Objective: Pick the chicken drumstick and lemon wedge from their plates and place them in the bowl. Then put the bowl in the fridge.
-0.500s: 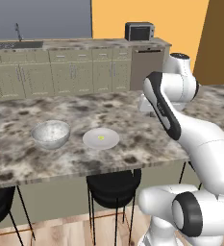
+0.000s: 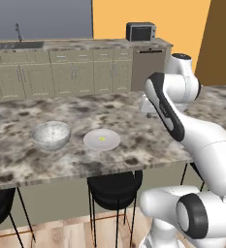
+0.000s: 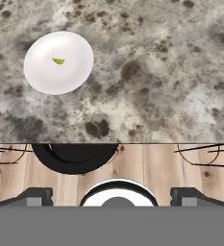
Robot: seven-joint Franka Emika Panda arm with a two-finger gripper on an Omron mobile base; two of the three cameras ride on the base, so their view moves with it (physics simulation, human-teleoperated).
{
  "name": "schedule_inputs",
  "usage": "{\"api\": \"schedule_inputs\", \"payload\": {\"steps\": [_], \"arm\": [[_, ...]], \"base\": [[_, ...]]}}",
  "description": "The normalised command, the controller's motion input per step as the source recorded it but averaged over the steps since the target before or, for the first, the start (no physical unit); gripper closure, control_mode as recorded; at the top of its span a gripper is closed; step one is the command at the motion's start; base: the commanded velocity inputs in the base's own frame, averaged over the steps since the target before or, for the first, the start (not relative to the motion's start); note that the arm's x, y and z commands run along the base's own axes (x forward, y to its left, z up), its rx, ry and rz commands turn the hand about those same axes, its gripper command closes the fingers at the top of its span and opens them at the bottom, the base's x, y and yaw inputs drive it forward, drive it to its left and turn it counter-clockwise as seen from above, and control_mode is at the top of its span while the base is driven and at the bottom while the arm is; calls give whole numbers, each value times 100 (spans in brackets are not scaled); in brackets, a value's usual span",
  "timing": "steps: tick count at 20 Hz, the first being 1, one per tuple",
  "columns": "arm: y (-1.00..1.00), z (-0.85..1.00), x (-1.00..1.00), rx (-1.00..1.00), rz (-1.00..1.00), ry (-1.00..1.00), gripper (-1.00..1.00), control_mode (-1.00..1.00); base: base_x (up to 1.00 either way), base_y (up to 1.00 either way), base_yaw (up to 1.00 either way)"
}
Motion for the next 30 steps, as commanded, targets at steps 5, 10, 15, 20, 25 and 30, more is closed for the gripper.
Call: {"api": "schedule_inputs", "payload": {"steps": [5,10,15,20,25,30], "arm": [[0,0,0,0,0,0,-100,100],[0,0,0,0,0,0,-100,100],[0,0,0,0,0,0,-100,100],[0,0,0,0,0,0,-100,100],[0,0,0,0,0,0,-100,100],[0,0,0,0,0,0,-100,100]], "base": [[-9,41,2],[0,80,0],[3,80,-1],[21,65,-6],[35,42,-6],[50,44,-2]]}}
